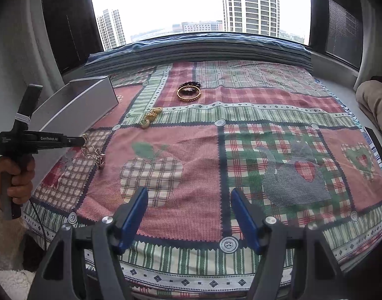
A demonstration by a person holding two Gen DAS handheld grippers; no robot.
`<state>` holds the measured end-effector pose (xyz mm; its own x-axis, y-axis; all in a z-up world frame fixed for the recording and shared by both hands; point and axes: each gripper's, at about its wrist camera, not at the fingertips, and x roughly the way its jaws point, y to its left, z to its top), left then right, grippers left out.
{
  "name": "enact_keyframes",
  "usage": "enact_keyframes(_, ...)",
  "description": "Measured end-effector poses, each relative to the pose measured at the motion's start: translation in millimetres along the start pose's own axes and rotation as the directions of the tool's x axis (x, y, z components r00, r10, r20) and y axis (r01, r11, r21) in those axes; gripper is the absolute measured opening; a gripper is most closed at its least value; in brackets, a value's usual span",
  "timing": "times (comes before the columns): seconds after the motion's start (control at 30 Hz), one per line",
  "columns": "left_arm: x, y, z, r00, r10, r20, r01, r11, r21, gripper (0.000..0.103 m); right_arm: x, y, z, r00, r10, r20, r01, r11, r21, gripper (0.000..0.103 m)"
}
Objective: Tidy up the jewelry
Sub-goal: 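Lift the keychain with the left gripper while the right gripper grasps the gold pendant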
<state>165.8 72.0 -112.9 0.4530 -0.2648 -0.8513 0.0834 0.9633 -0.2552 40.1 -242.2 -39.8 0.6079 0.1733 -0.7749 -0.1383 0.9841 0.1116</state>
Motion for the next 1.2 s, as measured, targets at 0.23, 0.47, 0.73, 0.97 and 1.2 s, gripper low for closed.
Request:
enact_keyframes(0.23, -16.5, 14.0, -21.8, 0.999, -0.033, 0.028, 0.034, 0.998, -0.044, 0.055, -1.0, 9.9, -0.5, 1.000, 0.001, -0.005, -0.001, 1.000, -0.017, 0.070)
enact_keyframes(0.47, -36.3, -1.3, -42.2, 0.997, -0.052, 0.060, 0.053, 0.999, -0.013, 0.069, 7.8, 18.1, -2.8, 0.999, 0.015, -0.036, -0.016, 0.999, -0.032, 0.070)
enact_keyframes(0.73, -46.6, -13.1, -48.5, 0.995, -0.059, 0.076, 0.059, 0.998, -0.005, 0.075, 11.5, 19.4, -5.4, 0.998, 0.016, -0.053, -0.018, 0.999, -0.027, 0.070)
enact_keyframes(0.97, -50.6, -5.6, -53.0, 0.996, -0.045, 0.075, 0.047, 0.998, -0.032, 0.075, 14.2, 21.4, -7.2, 0.997, 0.045, -0.067, -0.046, 0.999, -0.022, 0.070)
enact_keyframes(1.2, -52.1, 0.4, -55.3, 0.996, -0.057, 0.075, 0.061, 0.997, -0.051, 0.076, 22.8, 5.8, -5.0, 0.994, 0.052, -0.095, -0.048, 0.998, 0.050, 0.070)
